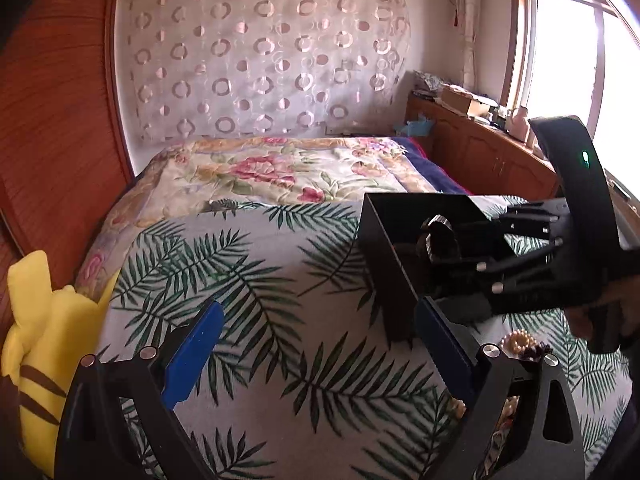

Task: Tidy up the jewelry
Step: 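Drop the metal cuff bracelet into the black box with the right tool, then grasp the silver hair comb with the left tool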

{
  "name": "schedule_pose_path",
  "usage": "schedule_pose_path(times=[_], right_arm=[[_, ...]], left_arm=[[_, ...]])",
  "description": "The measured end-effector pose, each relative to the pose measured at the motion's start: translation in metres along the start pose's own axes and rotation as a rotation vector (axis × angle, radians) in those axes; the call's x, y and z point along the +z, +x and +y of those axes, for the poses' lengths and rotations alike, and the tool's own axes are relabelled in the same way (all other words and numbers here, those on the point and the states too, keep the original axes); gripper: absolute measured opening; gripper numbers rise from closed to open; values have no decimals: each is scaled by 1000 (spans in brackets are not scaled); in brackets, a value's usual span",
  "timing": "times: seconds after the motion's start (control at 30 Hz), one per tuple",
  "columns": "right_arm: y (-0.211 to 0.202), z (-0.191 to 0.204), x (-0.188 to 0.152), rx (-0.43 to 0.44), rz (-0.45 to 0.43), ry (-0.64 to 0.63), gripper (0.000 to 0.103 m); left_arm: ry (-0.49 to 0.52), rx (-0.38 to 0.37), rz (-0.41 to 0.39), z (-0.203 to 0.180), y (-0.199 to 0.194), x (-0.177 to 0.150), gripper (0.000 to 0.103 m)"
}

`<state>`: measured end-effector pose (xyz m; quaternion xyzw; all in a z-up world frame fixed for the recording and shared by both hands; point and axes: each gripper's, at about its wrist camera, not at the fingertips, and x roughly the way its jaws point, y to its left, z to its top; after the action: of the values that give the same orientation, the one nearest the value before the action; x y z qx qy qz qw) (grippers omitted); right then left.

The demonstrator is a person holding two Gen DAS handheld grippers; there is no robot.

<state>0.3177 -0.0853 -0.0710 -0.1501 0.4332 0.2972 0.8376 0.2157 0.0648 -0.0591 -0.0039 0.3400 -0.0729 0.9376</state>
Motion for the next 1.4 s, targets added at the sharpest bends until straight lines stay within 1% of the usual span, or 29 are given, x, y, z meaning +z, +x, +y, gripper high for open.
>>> schedule_pose_path(times=[0.07,0.2,0.3,0.4,0.47,0.7,0.83,0.9,1.0,1.17,1.23,1.3,1.4], right_arm=[[-1,1,-1,8,-1,4,65],[-9,-1,-1,7,-15,6,65],[-29,-3,-9,10,-58,9,65],[-59,-3,-28,35,-117,23,65],[-79,-1,-47,41,-149,31,65],[-115,10,-114,23,-179,60,65],[-122,17,-146,24,-175,73,65],[-123,20,-157,16,-170,86,72],[-121,24,-174,2,-155,96,75],[-116,31,-191,-15,-145,107,80],[-115,34,-195,-18,-147,110,80],[-114,37,-198,-18,-148,110,80],[-113,39,-199,-29,-153,102,80]], left_arm=[[1,-2,3,0,-1,-4,93],[-7,-13,7,-3,-5,-10,93],[-1,-27,17,-8,-10,-17,93],[13,-44,33,-18,-14,-28,93],[19,-57,48,-24,-18,-36,93],[26,-113,94,-48,-31,-67,93],[39,-135,122,-61,-37,-80,93],[56,-141,136,-69,-38,-83,93],[72,-147,150,-78,-37,-85,93],[98,-151,170,-90,-30,-84,93],[104,-162,173,-93,-28,-83,88],[110,-171,185,-94,-25,-83,78],[129,-163,201,-99,-20,-85,73]])
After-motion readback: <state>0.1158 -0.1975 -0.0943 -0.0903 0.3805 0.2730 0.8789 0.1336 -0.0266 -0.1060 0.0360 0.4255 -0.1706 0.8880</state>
